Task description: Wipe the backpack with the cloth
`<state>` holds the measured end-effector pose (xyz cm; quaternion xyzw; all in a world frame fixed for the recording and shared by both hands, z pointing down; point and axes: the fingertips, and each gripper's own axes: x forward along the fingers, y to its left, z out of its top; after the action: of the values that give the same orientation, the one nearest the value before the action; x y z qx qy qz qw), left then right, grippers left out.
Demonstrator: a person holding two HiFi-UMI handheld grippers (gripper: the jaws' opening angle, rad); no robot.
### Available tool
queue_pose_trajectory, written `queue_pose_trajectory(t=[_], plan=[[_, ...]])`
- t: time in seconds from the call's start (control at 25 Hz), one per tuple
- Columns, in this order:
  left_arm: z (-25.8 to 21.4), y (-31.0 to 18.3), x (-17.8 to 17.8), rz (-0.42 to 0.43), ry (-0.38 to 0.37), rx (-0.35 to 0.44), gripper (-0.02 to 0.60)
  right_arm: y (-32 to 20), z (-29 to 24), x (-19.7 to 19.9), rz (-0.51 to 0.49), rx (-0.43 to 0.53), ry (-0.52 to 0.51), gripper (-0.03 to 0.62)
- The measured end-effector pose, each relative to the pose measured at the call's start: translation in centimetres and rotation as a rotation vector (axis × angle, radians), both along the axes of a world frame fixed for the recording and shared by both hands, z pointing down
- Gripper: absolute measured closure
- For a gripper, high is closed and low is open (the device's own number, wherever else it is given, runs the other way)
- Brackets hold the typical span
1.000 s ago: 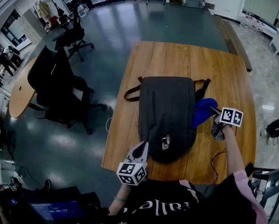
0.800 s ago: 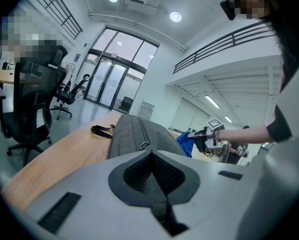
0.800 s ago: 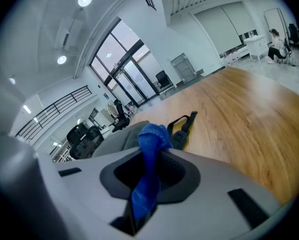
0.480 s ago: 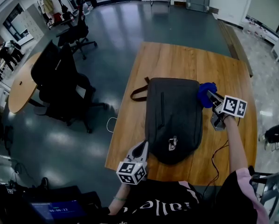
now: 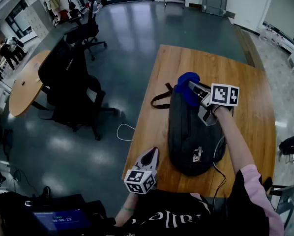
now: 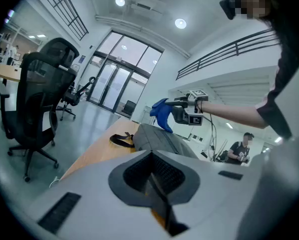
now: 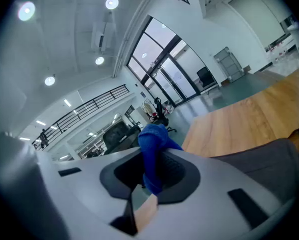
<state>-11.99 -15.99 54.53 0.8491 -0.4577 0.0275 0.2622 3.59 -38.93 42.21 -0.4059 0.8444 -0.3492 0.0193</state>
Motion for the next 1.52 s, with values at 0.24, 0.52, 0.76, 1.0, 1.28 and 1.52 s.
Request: queue_pose_trajectory(t=[0.24,0.52,0.76,1.0,1.28,1.52], plan=[[0.5,-0.6,-2.7,-0.03,0.007,-0.019,0.583,-2.7,4.1,-5.5,-0.004,-0.119,-0.067,0.539],[0.8,-1.4,-3.8,-0.057,0.018,-0.039,0.583,-4.2,7.5,-0.5,0.109,-0.205,-0.041,0.539],[1.1,-2.0,-2.5,-0.056,0.03,-0.048,0.583,-4.7,7.4,7.0,0.204,-0.18,0.015,0.539],[1.0,-1.8,0.8,-0.03,0.017,-0.05,0.583,-3.5,8.4,16.0,0.292,-0.161,0.116,0.539],[0.6,-0.9,4.3,-0.015,-0.023,-0.05,0.583,-0.6,10.1,24.9,0.381,-0.182,0.106,0.539],[0.7,0.4,7.6,-0.003,-0.055,-0.052,0.583,3.0,12.9,29.6,0.408,-0.218,0.096,0.539]])
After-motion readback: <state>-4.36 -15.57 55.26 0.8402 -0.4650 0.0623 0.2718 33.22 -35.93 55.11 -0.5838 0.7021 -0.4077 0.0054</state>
